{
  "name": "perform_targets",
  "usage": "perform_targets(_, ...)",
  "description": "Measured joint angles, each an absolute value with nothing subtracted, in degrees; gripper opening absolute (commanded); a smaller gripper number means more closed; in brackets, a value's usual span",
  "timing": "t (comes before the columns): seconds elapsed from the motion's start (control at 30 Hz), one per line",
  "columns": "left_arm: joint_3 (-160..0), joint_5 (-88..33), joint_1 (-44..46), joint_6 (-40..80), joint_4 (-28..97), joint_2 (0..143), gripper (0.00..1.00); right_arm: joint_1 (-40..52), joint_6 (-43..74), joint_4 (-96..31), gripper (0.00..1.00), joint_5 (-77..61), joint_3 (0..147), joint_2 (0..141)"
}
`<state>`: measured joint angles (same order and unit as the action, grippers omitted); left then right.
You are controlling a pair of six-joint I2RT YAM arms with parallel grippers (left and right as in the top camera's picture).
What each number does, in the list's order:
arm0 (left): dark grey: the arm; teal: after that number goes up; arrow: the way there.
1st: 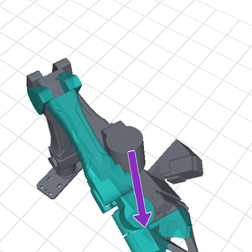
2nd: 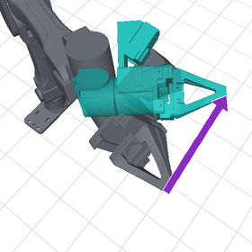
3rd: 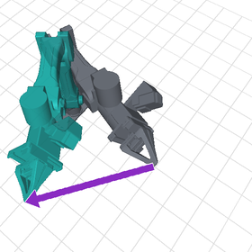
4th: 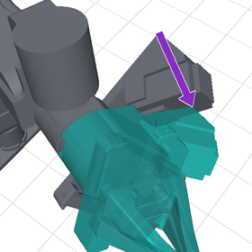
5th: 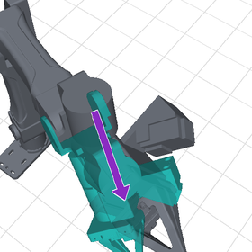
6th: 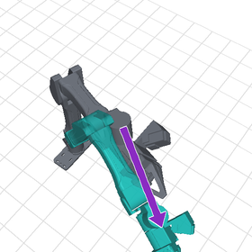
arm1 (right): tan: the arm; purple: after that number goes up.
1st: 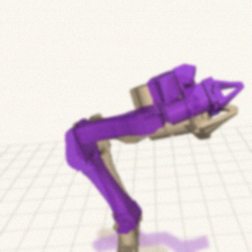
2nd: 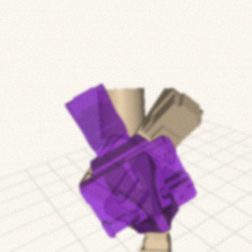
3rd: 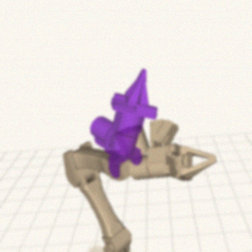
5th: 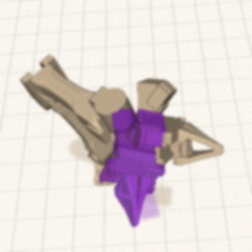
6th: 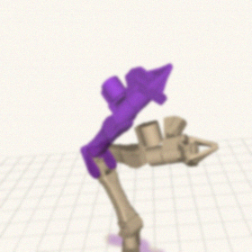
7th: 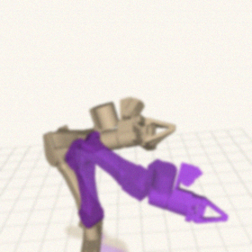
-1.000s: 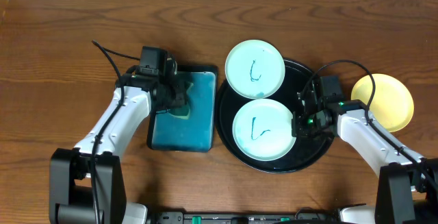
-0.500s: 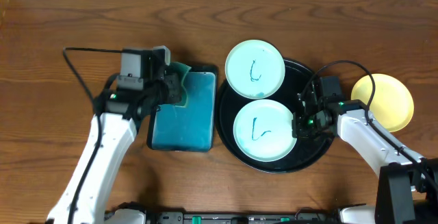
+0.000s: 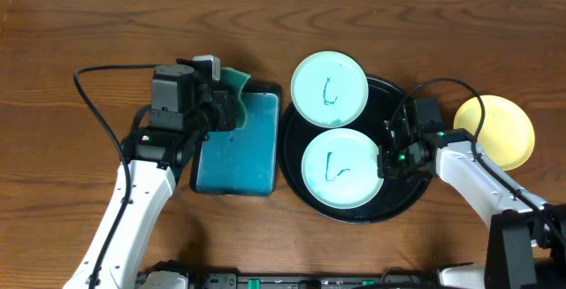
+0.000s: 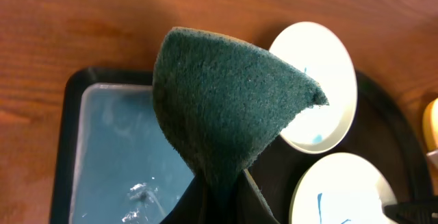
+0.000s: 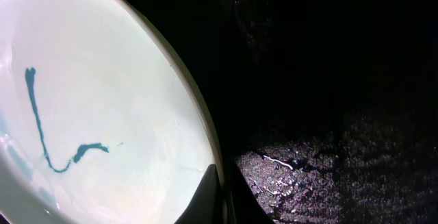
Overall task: Clean dirty plates on tray and stack at the side
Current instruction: 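Lift the wet sponge out of the water tray with the left gripper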
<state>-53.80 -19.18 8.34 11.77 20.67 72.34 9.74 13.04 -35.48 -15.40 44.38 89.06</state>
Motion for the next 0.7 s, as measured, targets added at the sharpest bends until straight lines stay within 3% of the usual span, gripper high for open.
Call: perform_targets(0.7,-53.8,-32.45,8.1,10.7,13.52,72.31,0.08,9.74,13.04,-35.73,0.01,-15.4,44.38,89.08)
